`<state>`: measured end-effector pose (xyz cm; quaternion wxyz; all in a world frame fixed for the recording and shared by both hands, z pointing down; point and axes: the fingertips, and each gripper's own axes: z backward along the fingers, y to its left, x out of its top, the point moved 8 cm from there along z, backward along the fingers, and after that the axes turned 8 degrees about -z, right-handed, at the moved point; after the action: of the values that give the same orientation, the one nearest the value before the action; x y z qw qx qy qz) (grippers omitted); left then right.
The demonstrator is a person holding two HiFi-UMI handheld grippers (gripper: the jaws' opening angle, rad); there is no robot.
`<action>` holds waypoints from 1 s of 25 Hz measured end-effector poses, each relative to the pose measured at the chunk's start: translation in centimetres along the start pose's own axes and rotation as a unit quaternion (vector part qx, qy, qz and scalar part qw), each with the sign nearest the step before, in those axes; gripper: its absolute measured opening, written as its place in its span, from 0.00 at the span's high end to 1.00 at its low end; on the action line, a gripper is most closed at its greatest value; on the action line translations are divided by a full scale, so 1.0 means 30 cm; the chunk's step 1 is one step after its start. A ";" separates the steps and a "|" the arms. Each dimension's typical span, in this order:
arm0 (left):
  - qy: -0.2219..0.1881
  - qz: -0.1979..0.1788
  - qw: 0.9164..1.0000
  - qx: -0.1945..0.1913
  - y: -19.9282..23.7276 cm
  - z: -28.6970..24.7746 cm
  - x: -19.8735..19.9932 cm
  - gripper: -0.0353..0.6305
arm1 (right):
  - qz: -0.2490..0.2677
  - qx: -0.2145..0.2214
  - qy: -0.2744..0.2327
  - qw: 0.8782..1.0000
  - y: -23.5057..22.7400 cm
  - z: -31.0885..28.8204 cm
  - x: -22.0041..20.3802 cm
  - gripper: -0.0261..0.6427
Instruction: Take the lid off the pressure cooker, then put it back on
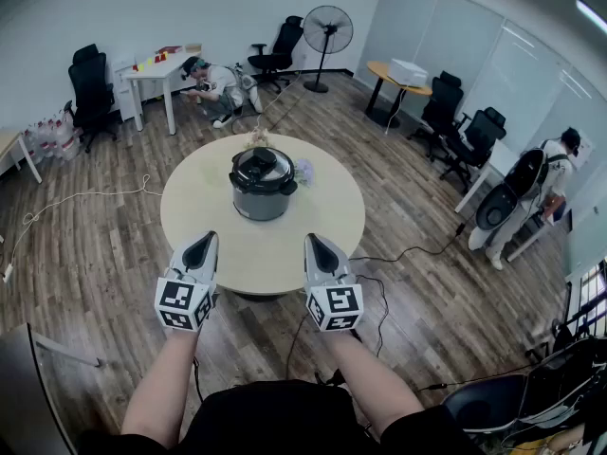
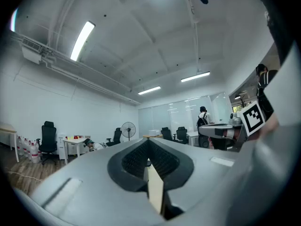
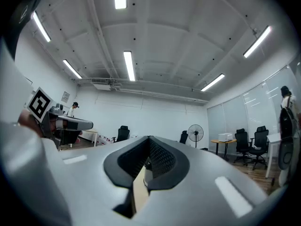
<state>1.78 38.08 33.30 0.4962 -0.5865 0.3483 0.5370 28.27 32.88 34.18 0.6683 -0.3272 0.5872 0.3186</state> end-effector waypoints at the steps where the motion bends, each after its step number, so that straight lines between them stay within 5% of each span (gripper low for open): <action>1: 0.000 0.000 1.000 0.000 0.004 0.000 -0.001 0.95 | 0.001 0.000 0.002 1.000 0.004 -0.004 0.000 0.95; 16: 0.005 0.002 1.000 0.007 -0.007 0.008 -0.016 0.95 | -0.024 0.067 0.017 0.997 0.001 -0.005 -0.045 0.95; 17: 0.005 0.003 1.000 0.009 -0.006 0.011 -0.018 0.95 | -0.030 0.073 0.009 0.997 0.001 -0.012 -0.046 0.85; 18: 0.005 0.003 1.000 0.011 -0.006 0.012 -0.020 0.95 | -0.040 0.073 0.000 0.997 -0.001 -0.019 -0.046 0.17; 19: 0.007 0.003 1.000 0.013 -0.006 0.012 -0.024 0.95 | -0.048 0.074 -0.005 0.996 -0.003 -0.026 -0.044 0.07; 24: -0.011 -0.011 1.000 0.002 -0.037 -0.020 -0.033 0.94 | -0.040 0.092 0.010 0.995 -0.030 -0.046 -0.048 0.07; 25: -0.022 -0.016 1.000 -0.004 -0.047 -0.040 -0.036 0.70 | -0.042 0.091 0.012 0.995 -0.042 -0.048 -0.048 0.07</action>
<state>3.24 37.18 34.56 0.5103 -0.5819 0.3260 0.5429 28.30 30.92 35.55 0.7011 -0.2931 0.6076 0.2310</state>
